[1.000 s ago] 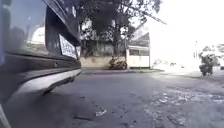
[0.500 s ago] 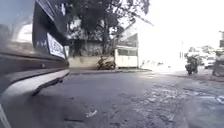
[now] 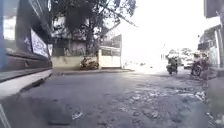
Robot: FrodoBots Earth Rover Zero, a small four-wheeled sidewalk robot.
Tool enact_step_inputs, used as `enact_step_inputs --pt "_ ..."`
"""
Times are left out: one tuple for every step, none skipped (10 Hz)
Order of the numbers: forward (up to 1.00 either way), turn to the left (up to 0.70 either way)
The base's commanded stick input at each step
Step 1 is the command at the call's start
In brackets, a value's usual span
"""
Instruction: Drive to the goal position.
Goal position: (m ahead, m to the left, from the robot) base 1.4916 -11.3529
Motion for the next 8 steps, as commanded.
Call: enact_step_inputs --pt "0.0 -0.7" --pt "0.08 0.0" --pt "0.25 -0.01" --pt "0.63 -0.01" --pt "0.68 -0.01" --pt "0.67 -0.01" --pt "0.67 -0.01" --pt "0.67 -0.01"
